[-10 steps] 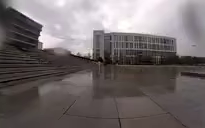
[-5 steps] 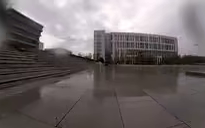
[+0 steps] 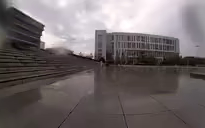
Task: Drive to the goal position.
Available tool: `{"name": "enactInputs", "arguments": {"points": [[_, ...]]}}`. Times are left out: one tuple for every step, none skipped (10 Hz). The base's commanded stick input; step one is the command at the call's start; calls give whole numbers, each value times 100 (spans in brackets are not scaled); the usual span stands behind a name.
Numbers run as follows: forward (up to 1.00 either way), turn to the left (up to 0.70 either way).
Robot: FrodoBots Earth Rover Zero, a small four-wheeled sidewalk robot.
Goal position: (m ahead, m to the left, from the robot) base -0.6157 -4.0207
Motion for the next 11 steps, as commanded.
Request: {"name": "enactInputs", "arguments": {"points": [[70,0],[70,0],[70,0],[70,0],[70,0],[70,0],[70,0],[70,0],[70,0],[70,0],[70,0]]}}
